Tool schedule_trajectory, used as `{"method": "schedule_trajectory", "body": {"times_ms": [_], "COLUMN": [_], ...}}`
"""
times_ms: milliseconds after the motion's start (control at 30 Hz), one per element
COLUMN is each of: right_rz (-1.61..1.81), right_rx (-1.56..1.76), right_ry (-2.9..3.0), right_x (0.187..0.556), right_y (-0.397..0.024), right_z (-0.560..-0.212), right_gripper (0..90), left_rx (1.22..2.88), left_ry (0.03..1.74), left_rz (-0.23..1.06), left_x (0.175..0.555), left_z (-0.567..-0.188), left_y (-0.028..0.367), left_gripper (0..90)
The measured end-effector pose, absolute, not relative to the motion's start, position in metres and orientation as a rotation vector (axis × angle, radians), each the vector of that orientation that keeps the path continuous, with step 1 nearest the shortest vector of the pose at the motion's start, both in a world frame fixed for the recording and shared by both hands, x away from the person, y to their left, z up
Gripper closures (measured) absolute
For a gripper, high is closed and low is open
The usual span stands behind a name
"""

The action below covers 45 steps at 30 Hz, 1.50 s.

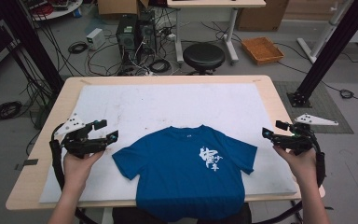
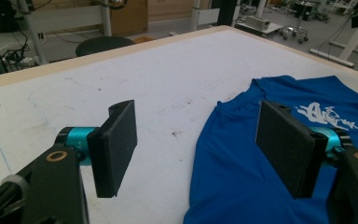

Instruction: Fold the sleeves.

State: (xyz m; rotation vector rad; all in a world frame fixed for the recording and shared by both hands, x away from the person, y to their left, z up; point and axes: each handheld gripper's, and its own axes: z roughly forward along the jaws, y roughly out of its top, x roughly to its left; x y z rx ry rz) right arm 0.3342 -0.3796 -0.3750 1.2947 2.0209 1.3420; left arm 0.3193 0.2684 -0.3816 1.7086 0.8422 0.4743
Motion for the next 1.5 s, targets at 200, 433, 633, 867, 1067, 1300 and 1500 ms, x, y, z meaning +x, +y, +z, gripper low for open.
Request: {"method": "schedule_trajectory", "body": {"times_ms": [200, 433, 633, 867, 1067, 1300, 1500], "right_rz": [1.343, 1.338, 1.339, 1.33, 1.322, 1.311, 1.295], "right_rx": [1.3, 1.304, 1.314, 1.313, 1.315, 1.312, 1.312], "right_ry": [2.02, 2.026, 2.023, 2.03, 2.032, 2.028, 2.033], "right_x": [0.334, 0.336, 0.336, 0.337, 0.338, 0.338, 0.339], "right_y": [-0.381, -0.381, -0.382, -0.38, -0.379, -0.378, -0.379], "right_z": [-0.374, -0.377, -0.377, -0.378, -0.379, -0.38, -0.381], "right_gripper": [23.4, 23.6, 23.6, 24.2, 24.4, 25.0, 25.1], "left_rx": [1.712, 1.716, 1.726, 1.744, 1.773, 1.841, 1.878], "left_ry": [0.871, 0.882, 0.885, 0.907, 0.967, 1.027, 1.058], "left_rz": [0.498, 0.507, 0.497, 0.449, 0.381, 0.311, 0.289], "left_x": [0.319, 0.319, 0.317, 0.313, 0.312, 0.313, 0.314], "left_z": [-0.387, -0.391, -0.396, -0.404, -0.418, -0.434, -0.44], "left_y": [0.273, 0.279, 0.281, 0.285, 0.29, 0.286, 0.282], "left_gripper": [29.5, 29.4, 29.4, 30.2, 38.4, 48.4, 54.4]}}
